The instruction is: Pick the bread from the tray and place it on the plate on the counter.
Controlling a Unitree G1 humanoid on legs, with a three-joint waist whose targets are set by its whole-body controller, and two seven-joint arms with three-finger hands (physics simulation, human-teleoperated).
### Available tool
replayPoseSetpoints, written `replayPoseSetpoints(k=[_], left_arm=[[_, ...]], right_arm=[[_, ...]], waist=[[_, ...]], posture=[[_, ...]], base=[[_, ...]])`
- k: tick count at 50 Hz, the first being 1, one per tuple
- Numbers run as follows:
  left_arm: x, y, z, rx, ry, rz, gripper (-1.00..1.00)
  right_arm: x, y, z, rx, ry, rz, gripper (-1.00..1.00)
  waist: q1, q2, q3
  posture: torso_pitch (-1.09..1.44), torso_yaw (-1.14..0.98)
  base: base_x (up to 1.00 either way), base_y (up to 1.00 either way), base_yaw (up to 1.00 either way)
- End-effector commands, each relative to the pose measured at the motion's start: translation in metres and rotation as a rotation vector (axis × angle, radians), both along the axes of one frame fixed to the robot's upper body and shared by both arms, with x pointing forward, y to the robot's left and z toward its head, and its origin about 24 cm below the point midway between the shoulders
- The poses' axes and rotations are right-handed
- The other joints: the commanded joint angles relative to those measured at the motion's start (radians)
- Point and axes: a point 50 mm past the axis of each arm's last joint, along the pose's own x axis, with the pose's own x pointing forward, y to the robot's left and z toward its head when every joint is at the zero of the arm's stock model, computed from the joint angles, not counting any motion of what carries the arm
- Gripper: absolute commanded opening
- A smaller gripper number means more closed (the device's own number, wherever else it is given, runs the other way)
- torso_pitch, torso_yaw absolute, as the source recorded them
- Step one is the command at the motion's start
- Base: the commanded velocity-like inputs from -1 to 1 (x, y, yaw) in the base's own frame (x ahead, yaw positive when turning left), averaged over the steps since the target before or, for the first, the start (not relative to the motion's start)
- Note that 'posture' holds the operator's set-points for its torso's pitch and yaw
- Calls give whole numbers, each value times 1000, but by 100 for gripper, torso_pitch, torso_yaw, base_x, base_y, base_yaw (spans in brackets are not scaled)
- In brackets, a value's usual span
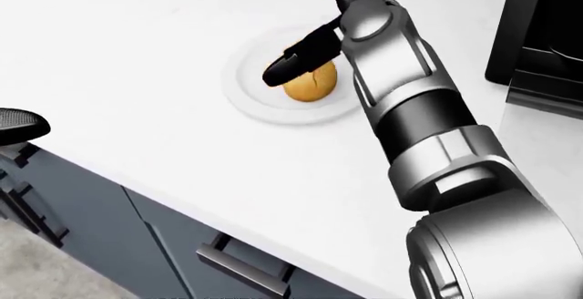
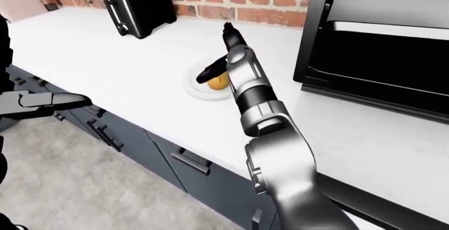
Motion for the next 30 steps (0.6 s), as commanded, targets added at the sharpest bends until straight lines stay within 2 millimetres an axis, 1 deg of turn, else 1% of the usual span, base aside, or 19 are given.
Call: replayPoseSetpoints(k=[1,7,14,17,21,26,28,30], left_arm=[[-5,0,9,17,-64,12,100],[-4,0,7,19,-53,12,100],[-4,0,6,20,-51,13,100],[-4,-1,7,20,-52,10,100],[-5,-1,7,22,-51,11,100],[-5,-1,8,23,-53,12,100],[-5,-2,8,24,-52,10,100],[-4,-2,8,25,-51,12,100]], right_arm=[[-2,5,40,15,-126,23,100],[-7,7,58,35,-165,34,100],[-22,8,83,87,-224,38,100],[-31,8,98,107,-253,40,100],[-44,9,112,119,-286,56,100],[-62,7,123,142,-314,67,100],[-68,6,124,151,-321,65,100],[-78,2,126,162,-330,62,100]], waist=[[1,0,-26],[2,-1,-22],[4,-5,-18],[4,-6,-16],[6,-8,-13],[6,-9,-10],[7,-10,-9],[7,-11,-8]], posture=[[0,59],[0,59],[0,59],[0,59],[0,59],[0,59],[0,59],[0,59]], base=[[0,0,0],[0,0,0],[0,0,0],[0,0,0],[0,0,0],[0,0,0],[0,0,0],[0,0,0]])
